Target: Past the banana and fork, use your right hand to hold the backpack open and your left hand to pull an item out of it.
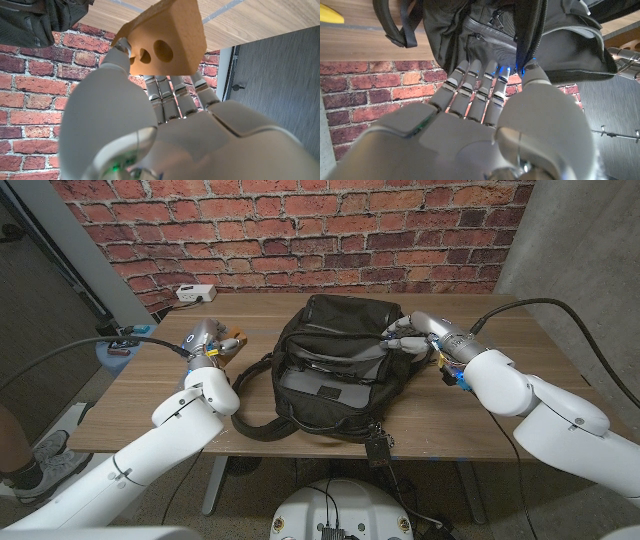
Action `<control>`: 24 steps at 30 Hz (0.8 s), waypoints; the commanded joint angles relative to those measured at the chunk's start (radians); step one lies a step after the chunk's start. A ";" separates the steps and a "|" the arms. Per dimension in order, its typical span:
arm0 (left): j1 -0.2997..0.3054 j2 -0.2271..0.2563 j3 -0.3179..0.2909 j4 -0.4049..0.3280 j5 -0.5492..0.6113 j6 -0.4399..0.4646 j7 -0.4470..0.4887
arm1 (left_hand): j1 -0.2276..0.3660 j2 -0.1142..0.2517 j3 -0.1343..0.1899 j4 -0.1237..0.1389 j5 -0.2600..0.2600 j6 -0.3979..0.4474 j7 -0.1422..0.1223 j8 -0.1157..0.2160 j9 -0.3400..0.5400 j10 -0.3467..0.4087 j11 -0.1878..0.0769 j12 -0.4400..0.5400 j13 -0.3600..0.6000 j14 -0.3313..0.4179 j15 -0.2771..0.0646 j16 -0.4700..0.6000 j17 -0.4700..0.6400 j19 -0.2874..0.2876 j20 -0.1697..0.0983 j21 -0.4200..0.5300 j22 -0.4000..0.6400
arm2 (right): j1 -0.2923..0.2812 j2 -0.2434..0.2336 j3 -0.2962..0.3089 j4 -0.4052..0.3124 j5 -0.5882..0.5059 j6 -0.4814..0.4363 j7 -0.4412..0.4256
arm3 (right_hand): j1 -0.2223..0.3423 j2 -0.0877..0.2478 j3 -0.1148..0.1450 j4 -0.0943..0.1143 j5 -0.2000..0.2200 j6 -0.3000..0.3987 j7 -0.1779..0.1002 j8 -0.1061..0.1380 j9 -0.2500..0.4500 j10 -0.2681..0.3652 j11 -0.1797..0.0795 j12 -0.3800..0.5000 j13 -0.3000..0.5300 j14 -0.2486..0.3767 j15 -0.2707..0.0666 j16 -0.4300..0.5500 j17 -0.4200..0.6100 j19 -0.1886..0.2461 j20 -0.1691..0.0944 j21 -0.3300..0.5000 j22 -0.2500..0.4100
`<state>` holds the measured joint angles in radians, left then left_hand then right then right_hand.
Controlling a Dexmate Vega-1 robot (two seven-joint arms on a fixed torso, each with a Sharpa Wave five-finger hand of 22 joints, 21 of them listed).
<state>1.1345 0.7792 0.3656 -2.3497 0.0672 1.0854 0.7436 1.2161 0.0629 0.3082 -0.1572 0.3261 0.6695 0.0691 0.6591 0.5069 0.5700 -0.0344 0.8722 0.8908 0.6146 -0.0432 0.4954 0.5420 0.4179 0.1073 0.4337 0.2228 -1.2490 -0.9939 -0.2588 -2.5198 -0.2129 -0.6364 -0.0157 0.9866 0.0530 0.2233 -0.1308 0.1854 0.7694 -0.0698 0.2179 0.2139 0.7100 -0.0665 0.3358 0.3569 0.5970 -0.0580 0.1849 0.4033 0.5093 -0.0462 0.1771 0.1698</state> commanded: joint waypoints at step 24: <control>-0.009 -0.025 -0.002 0.027 0.038 -0.025 -0.019 | 0.028 0.036 -0.001 -0.001 0.004 0.011 -0.001 0.017 -0.006 0.012 -0.011 0.003 0.005 0.008 -0.004 -0.006 0.003 -0.001 -0.004 0.011 0.002 | -0.169 -0.095 0.279 0.145 0.428 0.293 0.062 | -0.016 0.010 -0.002 -0.002 0.005 -0.049 0.011 -0.018 0.003 -0.055 0.011 -0.034 -0.007 -0.049 -0.083 0.006 -0.005 -0.032 -0.005 0.004 0.003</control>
<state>1.1368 0.7634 0.3592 -2.3345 0.0959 1.0578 0.7257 1.2146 0.0644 0.3069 -0.1585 0.3250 0.6714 0.0713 0.6698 0.4986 0.5702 -0.0344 0.8689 0.8917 0.6145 -0.0431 0.4917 0.5420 0.4179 0.1073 0.4415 0.2229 -1.3626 -1.0982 -0.0594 -2.4650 0.0933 -0.5041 0.0129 0.9737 0.0582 0.2233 -0.1307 0.1845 0.7249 -0.0608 0.2033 0.2141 0.6600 -0.0558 0.3031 0.3477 0.5506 -0.0515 0.1850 0.3945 0.4848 -0.0463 0.1771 0.1698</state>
